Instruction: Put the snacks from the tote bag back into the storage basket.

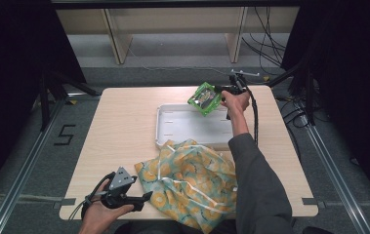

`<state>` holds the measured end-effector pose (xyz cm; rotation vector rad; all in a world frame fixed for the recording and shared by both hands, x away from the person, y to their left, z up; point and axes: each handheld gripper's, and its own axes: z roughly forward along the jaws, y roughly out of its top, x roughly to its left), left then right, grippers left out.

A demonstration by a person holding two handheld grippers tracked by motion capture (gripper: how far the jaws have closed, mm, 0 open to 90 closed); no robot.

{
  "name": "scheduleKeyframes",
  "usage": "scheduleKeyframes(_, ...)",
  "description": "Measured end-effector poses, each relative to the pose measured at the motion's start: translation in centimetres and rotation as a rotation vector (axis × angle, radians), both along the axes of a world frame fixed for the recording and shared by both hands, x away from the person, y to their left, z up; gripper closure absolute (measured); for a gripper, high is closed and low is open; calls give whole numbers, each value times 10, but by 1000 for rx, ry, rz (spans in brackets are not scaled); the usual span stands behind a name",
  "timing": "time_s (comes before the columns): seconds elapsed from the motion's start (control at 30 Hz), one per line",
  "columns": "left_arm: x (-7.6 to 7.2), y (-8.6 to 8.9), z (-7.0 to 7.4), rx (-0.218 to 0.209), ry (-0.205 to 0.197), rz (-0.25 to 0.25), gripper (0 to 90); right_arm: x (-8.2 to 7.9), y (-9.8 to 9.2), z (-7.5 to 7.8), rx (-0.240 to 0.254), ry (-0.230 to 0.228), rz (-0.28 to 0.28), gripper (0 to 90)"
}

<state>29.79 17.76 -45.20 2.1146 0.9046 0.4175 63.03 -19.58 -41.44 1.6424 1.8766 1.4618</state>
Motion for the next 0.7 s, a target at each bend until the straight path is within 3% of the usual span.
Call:
scheduleKeyframes(0.07,-3,-3,-1,-34,29,19,247,0,3,-2,19,34,-23,897)
scheduleKeyframes(0.1,-1,1,0,20,17,-20,247,0,5,-3,31,45,-29,897)
scheduleKeyframes(0.13,-1,0,0,21,18,-19,247,2,4,-4,15,21,-18,897)
scheduleKeyframes(0.23,-1,0,0,20,20,-21,247,3,7,-5,31,26,-34,897)
scheduleKeyframes(0.27,-1,0,0,19,19,-21,247,7,4,-8,-2,-26,-14,897)
scheduleKeyframes(0.3,-1,0,0,20,18,-17,247,7,4,-9,5,-27,-12,897)
scheduleKeyframes(0.33,-1,0,0,18,16,-15,247,4,6,-7,43,29,-46,897)
scheduleKeyframes(0.5,-2,-1,-1,14,35,-18,246,5,6,-11,3,37,-55,896)
scheduleKeyframes(0.57,-1,0,0,27,19,-36,246,5,7,-11,-7,40,-36,896)
scheduleKeyframes(0.63,-1,-1,-1,22,20,-32,246,2,10,-10,-31,62,-23,896)
scheduleKeyframes(0.7,-1,-1,-1,23,17,-34,246,3,10,-11,-70,45,-19,896)
